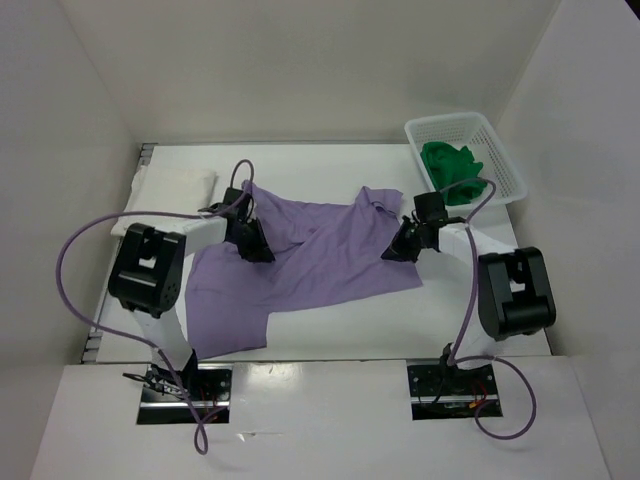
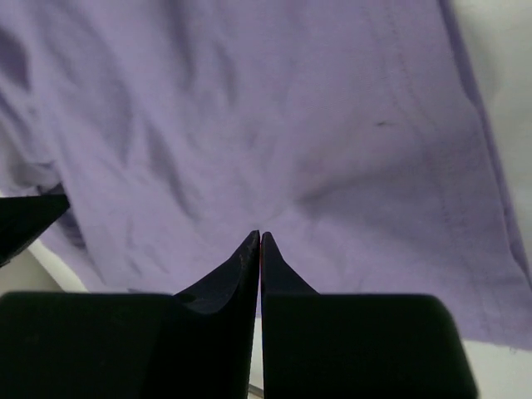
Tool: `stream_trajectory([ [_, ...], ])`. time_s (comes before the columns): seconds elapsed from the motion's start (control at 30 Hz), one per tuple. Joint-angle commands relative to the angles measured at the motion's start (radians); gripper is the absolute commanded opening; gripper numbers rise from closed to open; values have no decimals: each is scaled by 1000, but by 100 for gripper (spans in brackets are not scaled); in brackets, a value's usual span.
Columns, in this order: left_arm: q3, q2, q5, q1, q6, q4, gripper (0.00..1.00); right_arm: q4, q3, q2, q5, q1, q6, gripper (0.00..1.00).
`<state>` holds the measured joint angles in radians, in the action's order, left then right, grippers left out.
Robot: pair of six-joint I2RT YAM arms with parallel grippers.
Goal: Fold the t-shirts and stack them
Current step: Flatten out the tshirt
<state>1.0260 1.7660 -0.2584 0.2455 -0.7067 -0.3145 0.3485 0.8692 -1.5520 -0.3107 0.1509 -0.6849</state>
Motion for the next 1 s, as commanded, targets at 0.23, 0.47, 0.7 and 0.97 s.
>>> stream_trajectory([
  [0.23,485,407,15,-20,7,46,23,-126,106,-233,105,6,-85,6],
  [0.47,740,458,-1,-32,-27,6,45,-163,314,-327,199,6,-125,5],
  [0.7,328,60,20,-104,-36,106,61,-105,352,-206,154,6,-96,29],
  [0.97,-206,-434,94,-259,-144,6,33,-19,96,168,107,15,-88,33],
])
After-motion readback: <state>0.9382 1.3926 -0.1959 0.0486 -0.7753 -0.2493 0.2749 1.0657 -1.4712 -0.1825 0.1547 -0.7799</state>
